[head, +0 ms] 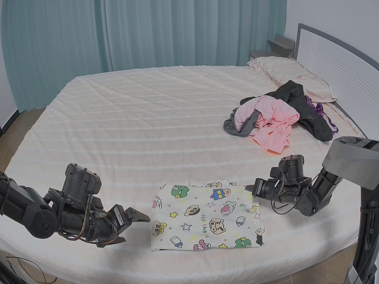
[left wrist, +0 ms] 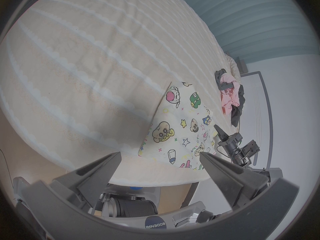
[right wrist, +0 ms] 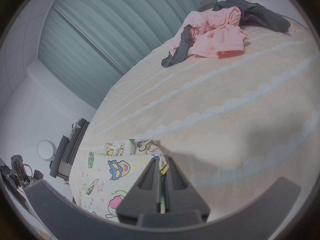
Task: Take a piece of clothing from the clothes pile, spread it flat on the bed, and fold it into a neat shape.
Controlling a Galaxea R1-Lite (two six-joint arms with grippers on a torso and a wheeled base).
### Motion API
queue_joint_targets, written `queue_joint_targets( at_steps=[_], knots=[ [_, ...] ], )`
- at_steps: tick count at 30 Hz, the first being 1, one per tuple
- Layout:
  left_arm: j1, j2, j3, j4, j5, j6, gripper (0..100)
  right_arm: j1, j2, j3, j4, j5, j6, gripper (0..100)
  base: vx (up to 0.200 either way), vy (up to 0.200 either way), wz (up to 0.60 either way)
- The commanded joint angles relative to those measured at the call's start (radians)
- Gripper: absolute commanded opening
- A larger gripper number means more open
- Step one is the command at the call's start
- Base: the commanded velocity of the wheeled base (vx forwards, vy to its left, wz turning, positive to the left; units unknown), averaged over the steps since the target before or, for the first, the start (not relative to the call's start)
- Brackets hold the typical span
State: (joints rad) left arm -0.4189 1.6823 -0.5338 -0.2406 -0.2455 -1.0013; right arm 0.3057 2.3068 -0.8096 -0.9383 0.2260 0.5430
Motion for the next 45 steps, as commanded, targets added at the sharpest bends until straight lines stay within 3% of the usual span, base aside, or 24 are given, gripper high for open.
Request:
queue_joint_targets(
  at_steps=[1, 17, 18, 30, 45],
  knots=[
    [0.0, 0.002, 0.0, 0.0, 0.0, 0.0, 100, -0.01, -0.009, -0.003, -0.002, 0.0, 0.0, 0, 0.0, 0.0, 0.0],
    [-0.004, 0.007, 0.002, 0.0, 0.0, 0.0, 100, -0.017, 0.017, -0.085, 0.006, 0.012, -0.015, 0, 0.0, 0.0, 0.0],
    [-0.004, 0.008, 0.002, 0.0, 0.0, 0.0, 100, -0.017, 0.023, -0.088, -0.002, 0.012, -0.015, 100, 0.0, 0.0, 0.0],
    [-0.004, 0.011, 0.003, 0.0, 0.0, 0.0, 100, -0.025, -0.046, -0.069, -0.033, 0.009, -0.006, 100, 0.0, 0.0, 0.0],
    [-0.011, 0.011, 0.003, 0.0, 0.0, 0.0, 100, 0.03, -0.116, 0.047, -0.056, 0.01, -0.02, 100, 0.0, 0.0, 0.0]
  ],
)
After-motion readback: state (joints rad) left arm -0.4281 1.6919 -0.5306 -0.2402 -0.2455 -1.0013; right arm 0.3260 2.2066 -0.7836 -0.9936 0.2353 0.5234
